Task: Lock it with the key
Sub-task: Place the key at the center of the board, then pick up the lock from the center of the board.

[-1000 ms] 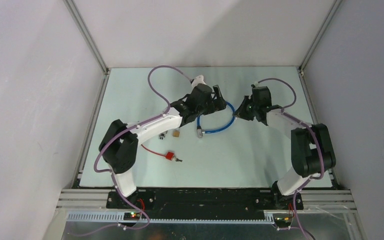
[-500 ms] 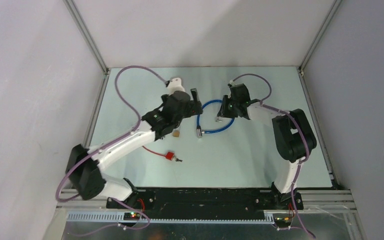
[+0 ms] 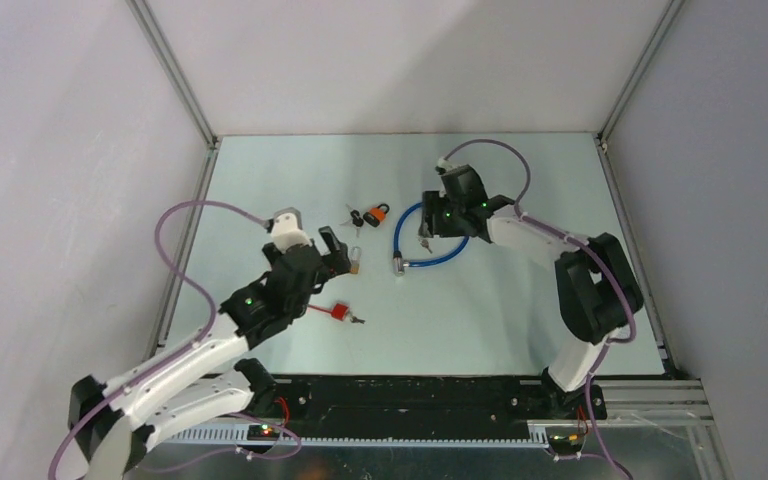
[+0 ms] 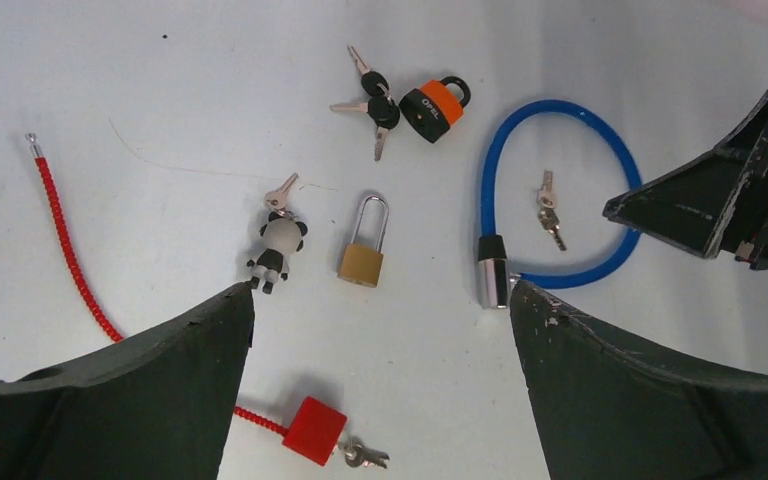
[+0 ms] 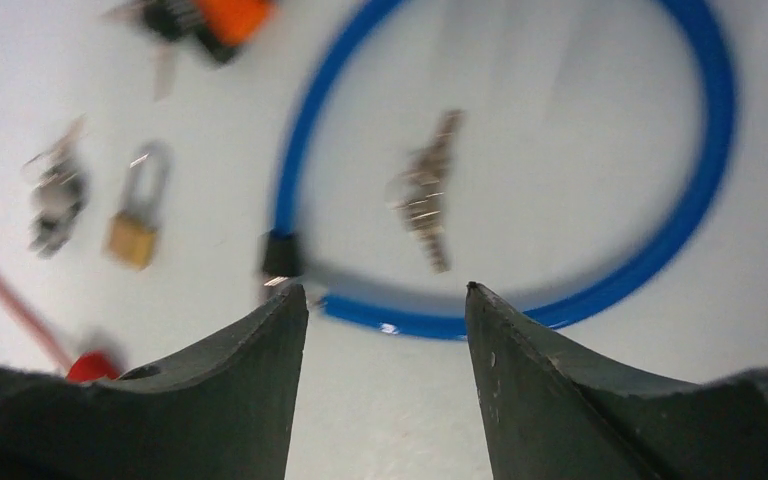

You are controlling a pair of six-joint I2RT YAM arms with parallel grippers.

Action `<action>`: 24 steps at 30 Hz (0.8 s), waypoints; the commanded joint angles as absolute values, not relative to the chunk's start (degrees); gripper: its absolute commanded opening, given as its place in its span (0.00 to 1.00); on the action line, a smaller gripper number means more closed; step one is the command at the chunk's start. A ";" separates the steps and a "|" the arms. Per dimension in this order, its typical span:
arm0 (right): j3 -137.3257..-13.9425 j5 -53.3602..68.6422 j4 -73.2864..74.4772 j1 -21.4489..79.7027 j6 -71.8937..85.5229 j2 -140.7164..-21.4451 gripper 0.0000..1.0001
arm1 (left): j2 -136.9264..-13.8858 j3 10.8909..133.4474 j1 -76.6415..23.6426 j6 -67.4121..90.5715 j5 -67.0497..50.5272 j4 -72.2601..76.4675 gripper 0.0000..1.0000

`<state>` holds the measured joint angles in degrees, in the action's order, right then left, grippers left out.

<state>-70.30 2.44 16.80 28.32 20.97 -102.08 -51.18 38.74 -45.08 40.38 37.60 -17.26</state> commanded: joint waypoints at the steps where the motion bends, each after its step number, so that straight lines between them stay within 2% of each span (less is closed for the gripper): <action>1: -73.79 6.77 18.44 35.87 13.05 -96.16 0.63 | -41.43 36.22 -44.69 40.93 38.61 -15.95 1.00; 4: -78.67 7.14 24.29 41.69 3.78 -99.38 0.64 | -35.79 36.14 -44.78 39.32 38.40 -17.48 1.00; 7: -90.03 5.97 33.32 46.69 0.44 -105.68 0.64 | -29.24 37.33 -44.67 38.09 38.13 -19.74 1.00; 17: -116.40 7.84 51.82 60.47 7.01 -129.76 0.68 | -16.85 43.47 -44.76 31.59 35.69 -26.71 1.00; 24: -134.59 5.74 60.41 63.25 9.26 -141.61 0.73 | -12.18 43.45 -44.68 31.72 32.54 -31.00 1.00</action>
